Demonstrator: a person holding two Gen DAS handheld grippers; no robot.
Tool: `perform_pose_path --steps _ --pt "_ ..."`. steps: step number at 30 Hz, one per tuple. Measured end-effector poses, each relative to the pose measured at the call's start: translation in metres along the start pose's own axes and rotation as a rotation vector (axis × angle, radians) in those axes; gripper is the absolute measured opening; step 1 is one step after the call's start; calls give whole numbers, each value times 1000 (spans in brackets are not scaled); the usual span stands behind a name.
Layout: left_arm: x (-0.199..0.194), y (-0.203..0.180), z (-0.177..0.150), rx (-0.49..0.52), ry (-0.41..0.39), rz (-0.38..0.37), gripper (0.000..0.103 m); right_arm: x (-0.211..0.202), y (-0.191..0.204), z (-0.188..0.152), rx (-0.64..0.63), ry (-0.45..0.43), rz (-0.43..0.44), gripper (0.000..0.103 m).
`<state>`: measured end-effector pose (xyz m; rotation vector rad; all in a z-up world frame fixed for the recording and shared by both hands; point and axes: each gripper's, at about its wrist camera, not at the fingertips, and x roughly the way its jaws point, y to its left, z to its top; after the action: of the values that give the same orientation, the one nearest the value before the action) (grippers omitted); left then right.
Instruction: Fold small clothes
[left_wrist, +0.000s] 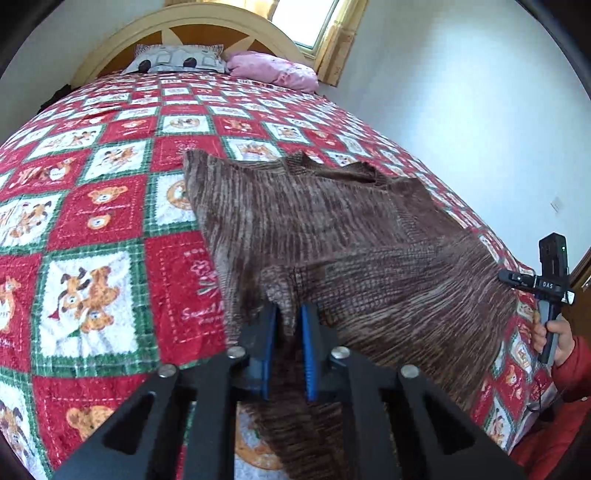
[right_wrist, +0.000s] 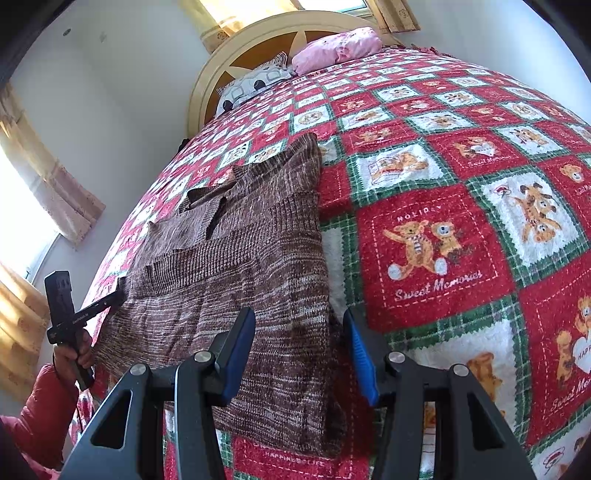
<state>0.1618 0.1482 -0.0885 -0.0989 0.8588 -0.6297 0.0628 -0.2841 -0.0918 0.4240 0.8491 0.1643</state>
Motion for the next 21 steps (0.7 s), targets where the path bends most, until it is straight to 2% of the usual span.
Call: perform_pose_path --steps 7,11,16,19,21 --pt "4 6 5 -34 9 -8 17 -4 5 11 -35 -25 -15 51" --pt "-5 -1 3 -24 -47 22 11 -3 11 32 -92 -51 -42 51" --pt "-22 -4 1 -90 -136 8 11 20 18 54 -155 -16 -64 51" --pt "-21 -1 -1 -121 -141 8 11 38 19 61 -174 10 -104 51" --pt "-20 0 -2 -132 -138 7 11 53 13 63 -138 55 -84 51"
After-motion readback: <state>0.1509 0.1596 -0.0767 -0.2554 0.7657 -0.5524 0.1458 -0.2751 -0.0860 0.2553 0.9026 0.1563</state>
